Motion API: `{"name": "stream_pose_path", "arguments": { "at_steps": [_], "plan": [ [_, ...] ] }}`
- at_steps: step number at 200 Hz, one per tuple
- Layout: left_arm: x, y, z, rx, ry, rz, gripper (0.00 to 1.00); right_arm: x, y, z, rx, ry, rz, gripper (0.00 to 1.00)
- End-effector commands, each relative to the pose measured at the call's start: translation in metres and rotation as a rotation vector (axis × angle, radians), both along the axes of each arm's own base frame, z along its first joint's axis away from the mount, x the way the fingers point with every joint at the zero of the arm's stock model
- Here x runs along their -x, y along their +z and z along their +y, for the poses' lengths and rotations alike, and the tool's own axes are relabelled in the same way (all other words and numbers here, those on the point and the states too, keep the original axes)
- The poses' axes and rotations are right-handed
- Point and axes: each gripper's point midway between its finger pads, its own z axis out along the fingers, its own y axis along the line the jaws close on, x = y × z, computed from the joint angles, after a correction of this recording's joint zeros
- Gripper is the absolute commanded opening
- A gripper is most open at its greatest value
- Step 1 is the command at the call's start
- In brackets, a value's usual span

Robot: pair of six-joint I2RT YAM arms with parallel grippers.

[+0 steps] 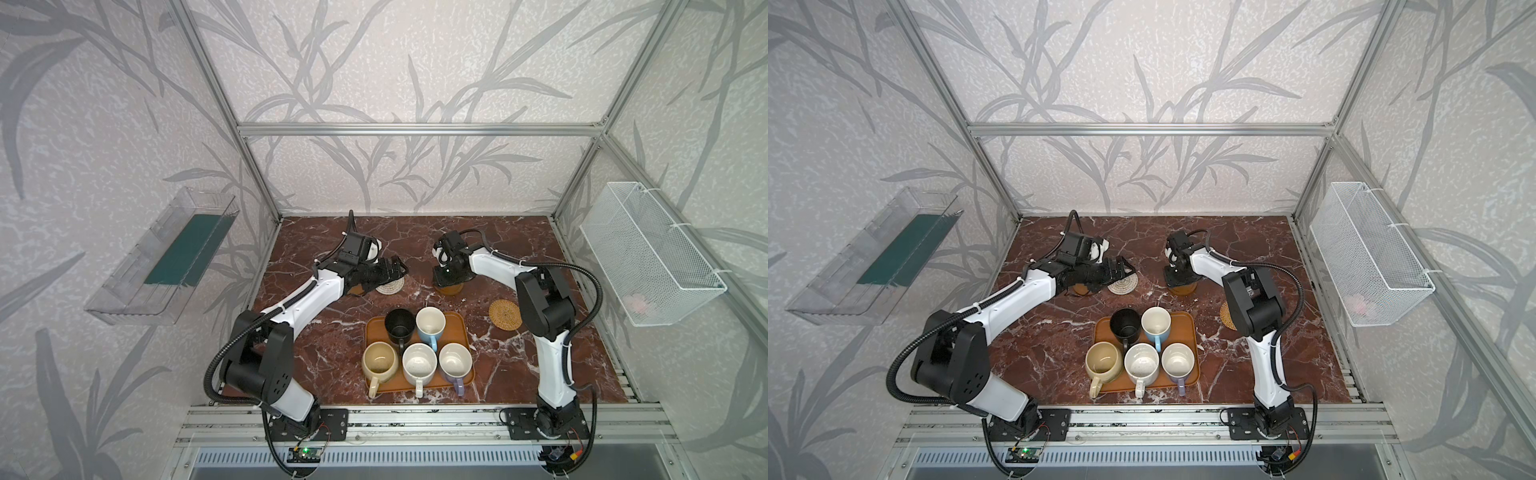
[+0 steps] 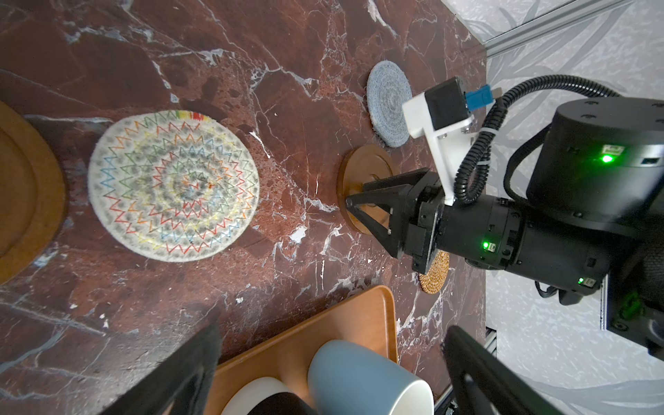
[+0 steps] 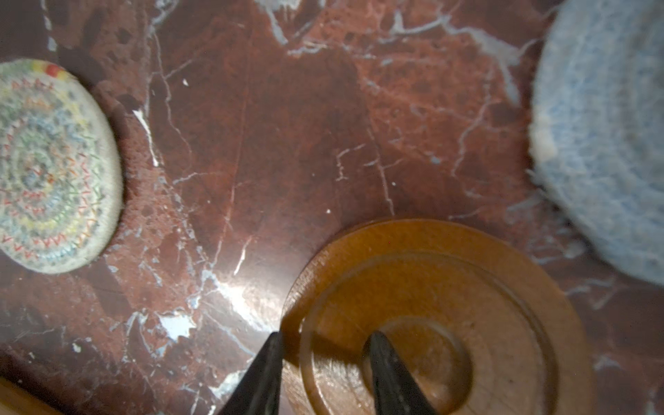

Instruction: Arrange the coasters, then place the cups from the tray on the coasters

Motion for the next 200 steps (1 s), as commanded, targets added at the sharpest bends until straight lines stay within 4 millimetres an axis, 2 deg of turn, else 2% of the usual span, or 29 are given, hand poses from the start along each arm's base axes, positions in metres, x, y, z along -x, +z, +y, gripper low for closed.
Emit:
{"name": "stream_pose_path", "arguments": {
  "at_steps": [1,71,120,200],
  "plan": [
    [0.000,0.012,0.007,-0.005,0.013,-0.050,0.99,0.013,-0.018,0.015,0.017,0.044,0.077,0.40],
    [0.000,0.017,0.010,0.003,0.009,-0.052,0.99,0.008,-0.018,0.050,0.005,0.090,0.085,0.40],
    [-0.002,0.014,0.012,-0.002,0.014,-0.050,0.99,0.013,-0.014,0.063,-0.015,0.111,0.093,0.39],
    [-0.006,0.017,0.010,0.014,0.014,-0.052,0.99,0.010,-0.010,0.083,-0.055,0.129,0.086,0.37]
  ]
}}
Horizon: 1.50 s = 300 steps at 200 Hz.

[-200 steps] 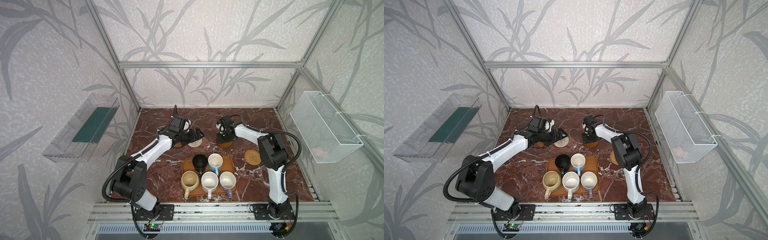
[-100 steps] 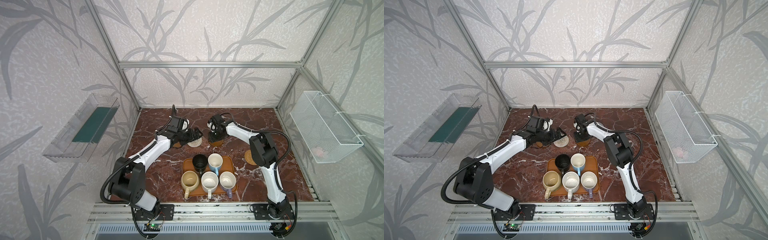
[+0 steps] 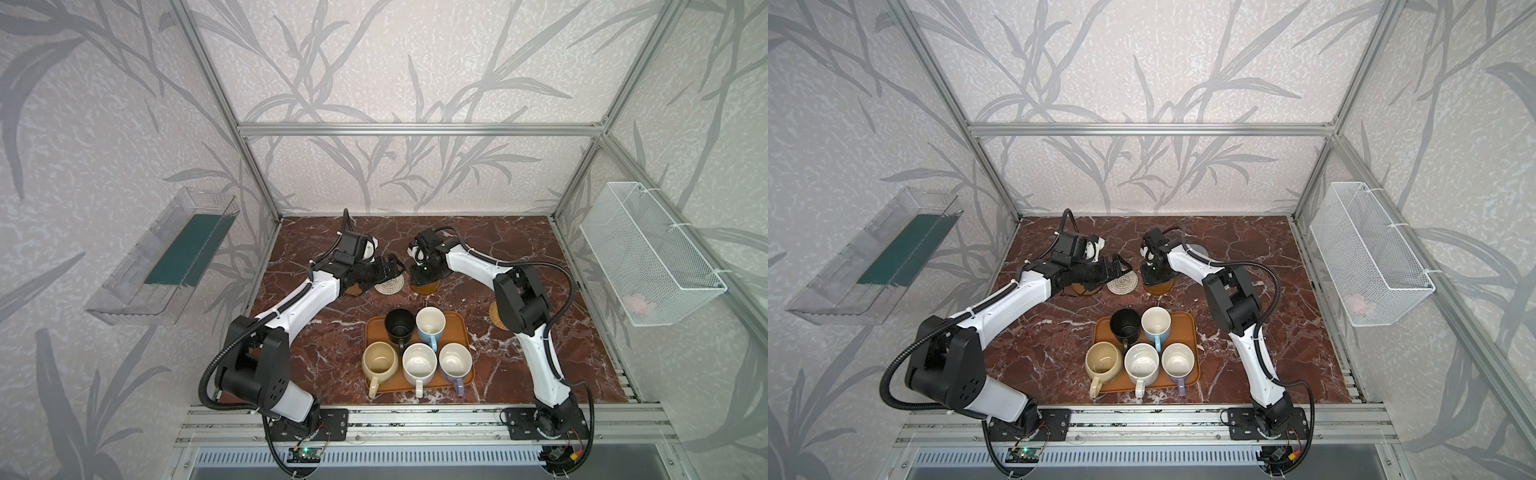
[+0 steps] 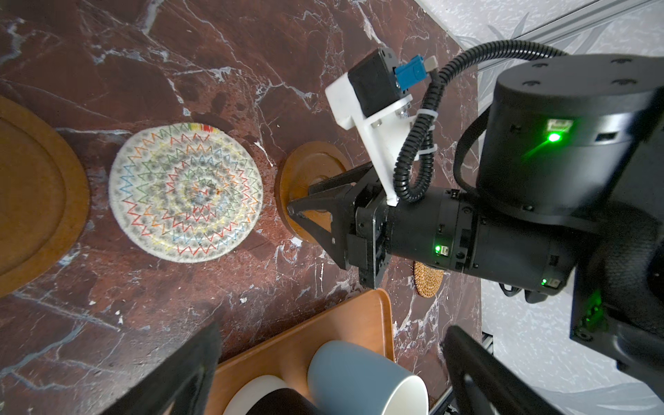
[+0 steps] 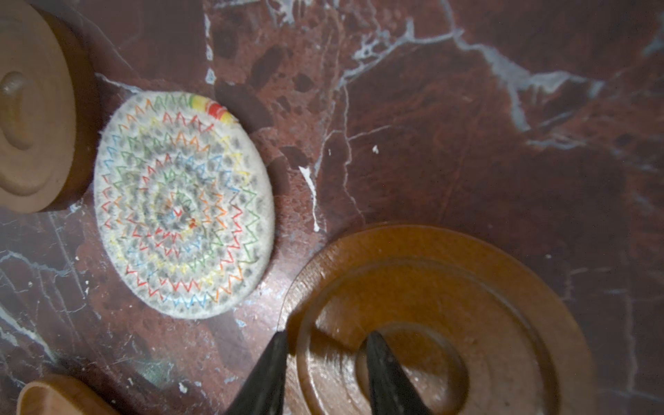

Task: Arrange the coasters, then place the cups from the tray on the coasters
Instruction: 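Slide brown wooden coaster with right gripper toward the multicoloured coaster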

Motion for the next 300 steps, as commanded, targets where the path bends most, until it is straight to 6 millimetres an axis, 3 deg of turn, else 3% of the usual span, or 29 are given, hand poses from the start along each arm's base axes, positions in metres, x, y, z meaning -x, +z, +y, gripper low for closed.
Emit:
{"name": "stream_pose_path", "arguments": {
  "at_steps": [1,43,117,168,208,244,264,289,300],
  "plan": [
    [-0.004,0.008,0.000,0.007,-0.003,-0.024,0.99,0.011,-0.012,0.007,0.006,0.010,0.061,0.37],
    [-0.002,0.007,0.000,0.012,0.002,-0.023,0.99,0.012,-0.012,0.004,0.024,0.005,0.051,0.37],
    [-0.001,0.006,0.001,0.014,0.005,-0.022,0.99,-0.007,0.000,0.004,0.027,-0.002,-0.011,0.37],
    [0.002,0.006,0.001,0.017,-0.001,-0.023,0.99,-0.009,0.001,0.006,0.030,0.003,0.000,0.39],
    [0.003,0.012,0.001,0.017,-0.007,-0.032,0.99,-0.010,0.021,0.005,0.014,-0.007,-0.040,0.41],
    [0.005,0.019,0.001,0.026,-0.010,-0.044,0.99,-0.014,0.054,0.005,-0.012,-0.011,-0.103,0.48],
    [0.006,0.024,0.000,0.039,-0.008,-0.046,0.99,-0.013,0.073,0.004,-0.036,-0.020,-0.139,0.57],
    [0.003,0.030,0.007,0.028,0.049,-0.057,0.99,-0.014,0.090,-0.014,0.004,-0.076,-0.196,1.00],
    [0.002,0.035,0.008,0.034,0.050,-0.075,0.99,-0.016,0.098,-0.024,0.029,-0.093,-0.228,0.99]
  ]
}}
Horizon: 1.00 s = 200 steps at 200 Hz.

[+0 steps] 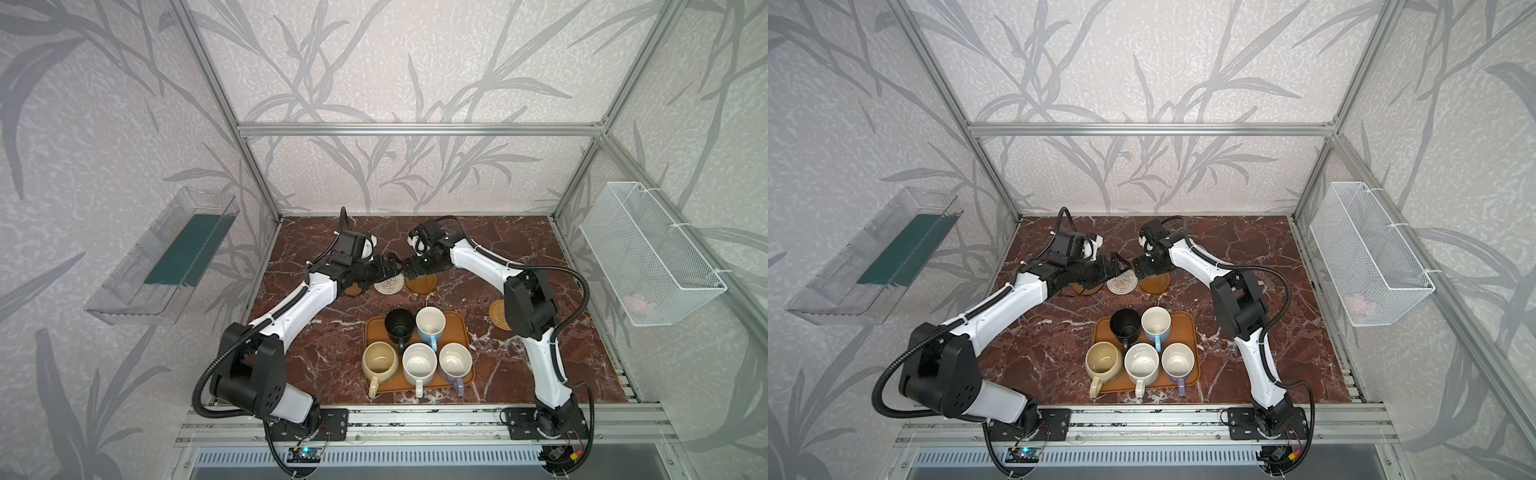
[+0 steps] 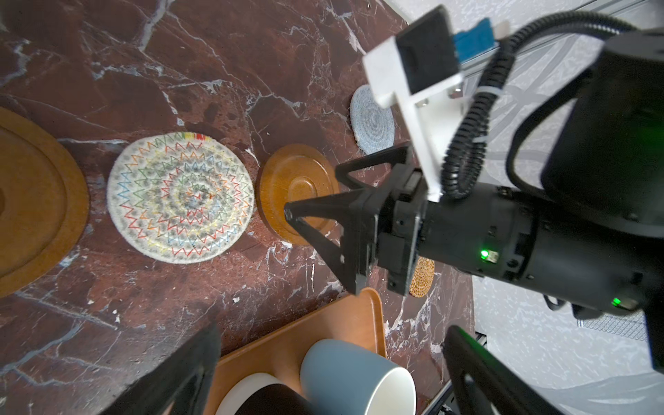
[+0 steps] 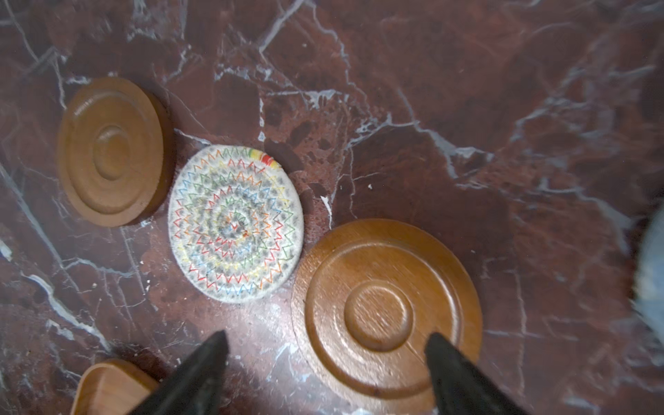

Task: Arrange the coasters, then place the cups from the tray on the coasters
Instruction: 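Slide brown wooden coaster with right gripper toward the multicoloured coaster, then lift right gripper off coaster and move it toward blue coaster, then press right gripper onto pale blue coaster and slide it toward brown coaster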

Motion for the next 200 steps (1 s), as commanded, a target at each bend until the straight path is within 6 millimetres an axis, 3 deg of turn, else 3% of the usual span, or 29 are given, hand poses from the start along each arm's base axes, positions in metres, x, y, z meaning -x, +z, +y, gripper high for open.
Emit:
{"name": "stream_pose_path", "arguments": {
  "at_steps": [1,44,71,99,151,200],
  "plan": [
    [0.000,0.019,0.006,0.012,0.035,-0.045,0.99,-0.007,0.038,-0.021,0.031,-0.056,-0.109,0.99],
    [-0.001,0.031,-0.007,0.056,-0.033,-0.049,0.99,-0.020,0.052,-0.060,0.068,-0.095,-0.166,1.00],
    [-0.011,0.028,-0.007,0.022,-0.008,-0.027,0.99,-0.035,0.044,-0.091,0.082,-0.163,-0.146,0.99],
    [-0.023,0.029,-0.027,0.074,-0.059,-0.026,0.99,-0.049,0.032,-0.115,0.069,-0.200,-0.103,1.00],
    [-0.055,0.011,-0.050,0.053,-0.053,-0.004,0.99,-0.079,0.002,-0.147,0.023,-0.251,-0.015,0.77],
    [-0.079,-0.003,-0.066,0.060,-0.059,0.023,0.99,-0.105,-0.023,-0.159,0.016,-0.284,0.021,0.61]
  ]
}}
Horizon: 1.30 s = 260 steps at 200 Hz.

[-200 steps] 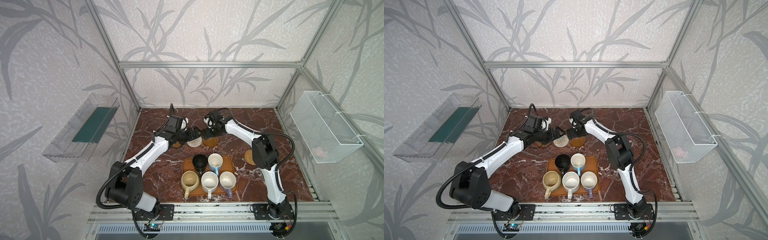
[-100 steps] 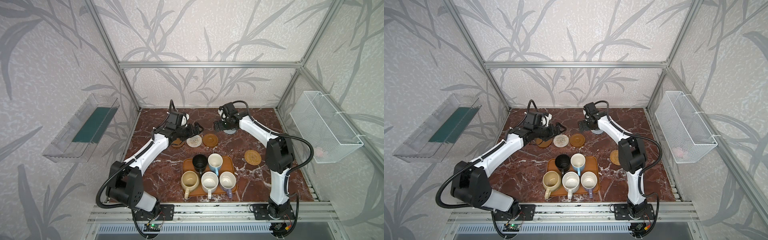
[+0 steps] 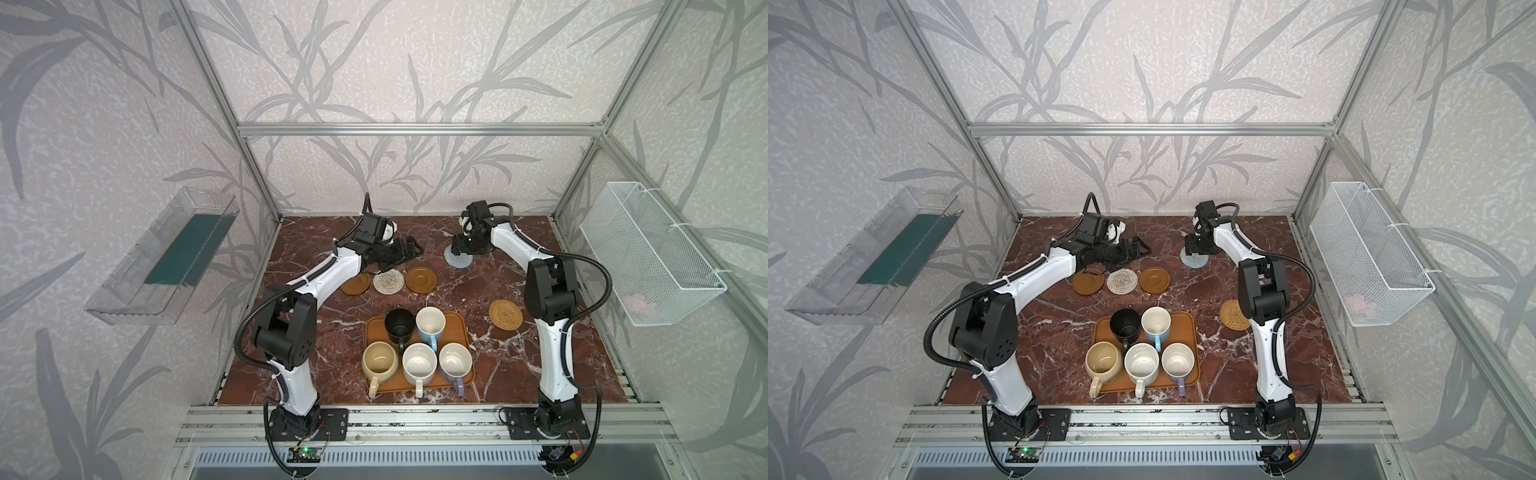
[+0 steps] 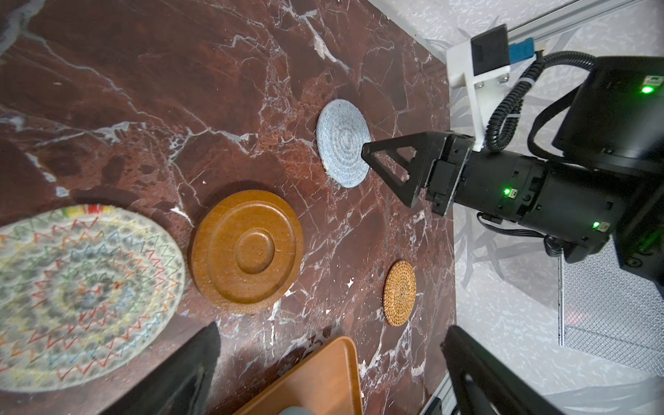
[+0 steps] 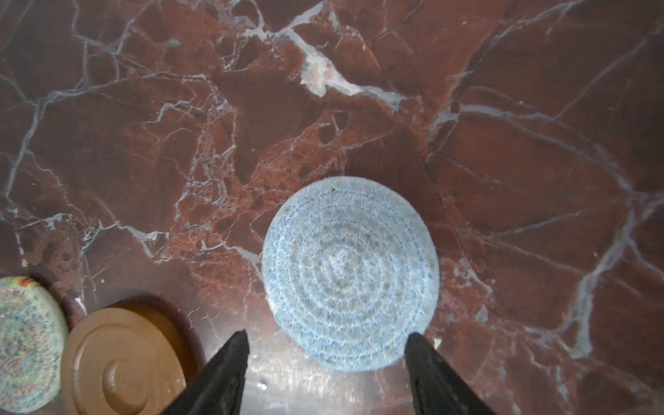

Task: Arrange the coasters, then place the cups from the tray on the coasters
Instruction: 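Press right gripper onto pale blue coaster and slide it toward brown coaster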

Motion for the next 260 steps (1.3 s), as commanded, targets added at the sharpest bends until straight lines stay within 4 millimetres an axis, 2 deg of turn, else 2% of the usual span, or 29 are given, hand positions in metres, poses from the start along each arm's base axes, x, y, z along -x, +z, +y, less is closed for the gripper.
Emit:
{"name": "stream_pose_path", "arguments": {
  "at_steps": [1,39,76,139,198,260],
  "plan": [
    [-0.015,0.008,-0.008,0.021,0.008,-0.022,0.99,-0.008,-0.002,0.002,-0.028,0.006,0.019,0.61],
    [-0.023,-0.004,-0.015,0.031,0.000,-0.002,0.99,-0.021,-0.016,0.000,0.001,0.007,0.033,0.60],
    [-0.024,-0.017,-0.022,0.029,-0.008,0.016,0.99,-0.019,-0.030,-0.002,0.032,0.011,0.071,0.47],
    [-0.025,-0.021,-0.027,0.028,-0.008,0.020,0.99,0.009,-0.040,-0.004,0.066,0.030,0.143,0.45],
    [-0.012,-0.023,-0.023,0.025,-0.003,0.022,0.99,0.038,-0.048,-0.003,0.075,0.034,0.193,0.44],
    [-0.001,-0.012,-0.019,0.032,-0.006,0.011,0.99,0.069,-0.053,0.007,0.085,0.050,0.229,0.44]
  ]
}}
